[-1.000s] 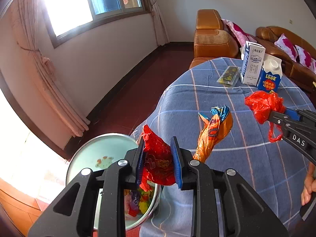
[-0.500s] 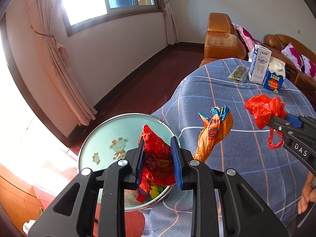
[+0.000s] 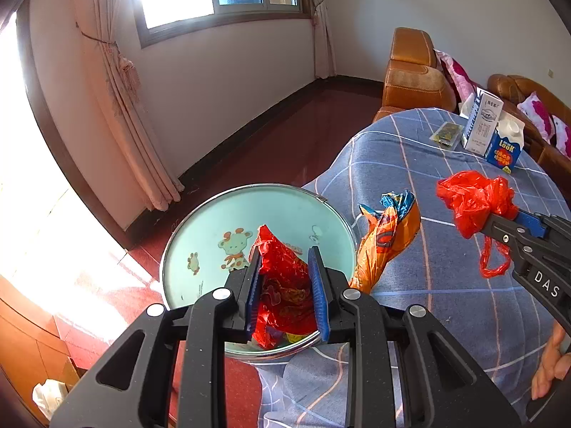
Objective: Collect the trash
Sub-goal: 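Carry the red bags over the bin with both tools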
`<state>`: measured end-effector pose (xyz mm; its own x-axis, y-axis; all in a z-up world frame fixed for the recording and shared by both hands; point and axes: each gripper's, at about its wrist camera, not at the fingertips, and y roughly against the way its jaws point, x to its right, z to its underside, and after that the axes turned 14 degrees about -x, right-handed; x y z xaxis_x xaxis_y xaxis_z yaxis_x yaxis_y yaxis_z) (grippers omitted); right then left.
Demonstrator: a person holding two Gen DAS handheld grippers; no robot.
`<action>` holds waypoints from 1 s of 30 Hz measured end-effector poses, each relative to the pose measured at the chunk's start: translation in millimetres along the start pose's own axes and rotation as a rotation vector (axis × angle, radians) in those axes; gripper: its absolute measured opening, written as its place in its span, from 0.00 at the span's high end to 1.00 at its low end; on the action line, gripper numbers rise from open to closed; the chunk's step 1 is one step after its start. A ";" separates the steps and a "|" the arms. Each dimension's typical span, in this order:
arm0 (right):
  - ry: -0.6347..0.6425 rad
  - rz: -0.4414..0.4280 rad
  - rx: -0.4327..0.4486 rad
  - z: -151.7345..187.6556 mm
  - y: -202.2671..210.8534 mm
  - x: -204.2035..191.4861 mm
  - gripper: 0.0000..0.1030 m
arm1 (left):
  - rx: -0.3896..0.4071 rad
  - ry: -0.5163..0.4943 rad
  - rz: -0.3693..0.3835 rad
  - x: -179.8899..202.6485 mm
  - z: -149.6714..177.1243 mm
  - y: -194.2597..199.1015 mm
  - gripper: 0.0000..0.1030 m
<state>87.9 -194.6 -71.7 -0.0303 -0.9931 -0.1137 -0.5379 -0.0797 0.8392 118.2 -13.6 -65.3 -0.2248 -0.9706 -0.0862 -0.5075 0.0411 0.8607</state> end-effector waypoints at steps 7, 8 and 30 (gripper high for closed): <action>0.035 -0.015 0.006 -0.6 2.2 -20.4 0.73 | 0.004 0.031 0.012 -15.8 4.7 3.3 0.76; 0.041 -0.017 0.006 -1.0 2.2 -23.5 0.73 | 0.004 0.037 0.012 -18.1 5.2 3.7 0.76; 0.143 -0.074 -0.001 -9.4 -8.3 -83.1 0.73 | -0.006 0.149 -0.005 -68.9 14.2 -1.4 0.76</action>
<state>102.8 -112.3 -64.2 0.1303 -0.9866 -0.0986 -0.5337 -0.1536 0.8316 122.5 56.6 -67.7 -0.0959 -0.9953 -0.0157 -0.5035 0.0349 0.8633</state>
